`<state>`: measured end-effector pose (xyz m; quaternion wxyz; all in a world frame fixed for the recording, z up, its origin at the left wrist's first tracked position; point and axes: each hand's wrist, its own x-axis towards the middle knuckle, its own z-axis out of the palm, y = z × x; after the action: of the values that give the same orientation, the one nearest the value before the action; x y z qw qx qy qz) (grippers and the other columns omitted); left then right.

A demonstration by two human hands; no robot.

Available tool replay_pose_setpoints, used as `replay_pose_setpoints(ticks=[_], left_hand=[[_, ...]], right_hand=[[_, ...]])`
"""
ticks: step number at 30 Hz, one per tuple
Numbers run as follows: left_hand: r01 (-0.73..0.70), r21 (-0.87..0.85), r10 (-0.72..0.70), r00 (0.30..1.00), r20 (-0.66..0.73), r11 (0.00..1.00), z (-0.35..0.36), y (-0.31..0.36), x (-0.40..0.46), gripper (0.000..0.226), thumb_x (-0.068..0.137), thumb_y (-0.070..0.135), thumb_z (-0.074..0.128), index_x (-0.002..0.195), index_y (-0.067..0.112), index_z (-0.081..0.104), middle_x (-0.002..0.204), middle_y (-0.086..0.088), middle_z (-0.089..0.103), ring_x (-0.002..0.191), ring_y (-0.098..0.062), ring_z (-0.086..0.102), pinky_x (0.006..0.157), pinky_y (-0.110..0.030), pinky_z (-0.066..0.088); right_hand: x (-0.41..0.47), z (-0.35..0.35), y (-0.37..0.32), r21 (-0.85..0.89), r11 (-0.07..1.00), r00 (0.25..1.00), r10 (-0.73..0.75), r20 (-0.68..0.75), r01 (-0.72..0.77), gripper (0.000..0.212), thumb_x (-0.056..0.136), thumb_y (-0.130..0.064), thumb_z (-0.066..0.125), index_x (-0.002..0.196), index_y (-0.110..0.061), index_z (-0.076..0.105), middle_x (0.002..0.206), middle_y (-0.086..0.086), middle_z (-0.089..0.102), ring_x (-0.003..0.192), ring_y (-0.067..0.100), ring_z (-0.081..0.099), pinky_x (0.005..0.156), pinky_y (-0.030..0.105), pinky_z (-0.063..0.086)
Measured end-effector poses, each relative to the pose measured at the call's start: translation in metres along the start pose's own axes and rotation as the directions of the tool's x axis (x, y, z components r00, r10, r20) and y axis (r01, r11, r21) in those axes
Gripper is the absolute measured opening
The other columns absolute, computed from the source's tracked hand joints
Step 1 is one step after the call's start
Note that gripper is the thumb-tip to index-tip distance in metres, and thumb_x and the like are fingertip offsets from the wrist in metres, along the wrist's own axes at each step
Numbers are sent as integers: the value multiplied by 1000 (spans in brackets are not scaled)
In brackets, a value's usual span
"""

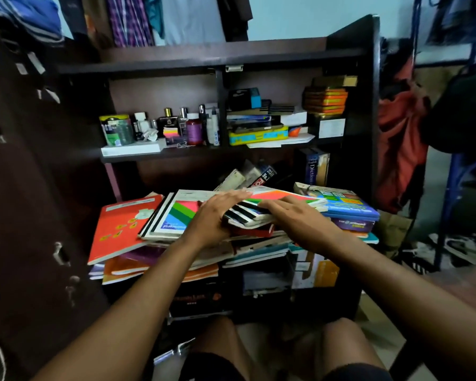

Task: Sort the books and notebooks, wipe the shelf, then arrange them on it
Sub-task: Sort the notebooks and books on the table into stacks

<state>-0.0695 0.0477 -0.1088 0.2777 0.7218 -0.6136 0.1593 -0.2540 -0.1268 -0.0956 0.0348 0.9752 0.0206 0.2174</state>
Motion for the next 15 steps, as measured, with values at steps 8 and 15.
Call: replay_pose_setpoints(ticks=[8, 15], left_hand=[[-133, 220, 190, 947, -258, 966, -10, 21, 26, 52, 91, 39, 73, 138, 21, 61, 130, 1, 67, 110, -26, 65, 84, -41, 55], [-177, 167, 235, 857, -459, 970, -37, 77, 61, 65, 77, 20, 88, 137, 20, 62, 129, 1, 67, 113, -23, 65, 88, -40, 56]], right_hand=[[10, -37, 11, 269, 959, 973, 145, -182, -93, 75, 93, -2, 61, 152, -35, 29, 143, 1, 55, 127, 20, 53, 99, 35, 46], [-29, -71, 41, 721, 651, 606, 679, -413, -238, 113, 58, -65, 88, 150, -32, 30, 146, -9, 36, 138, 8, 36, 117, 36, 33]])
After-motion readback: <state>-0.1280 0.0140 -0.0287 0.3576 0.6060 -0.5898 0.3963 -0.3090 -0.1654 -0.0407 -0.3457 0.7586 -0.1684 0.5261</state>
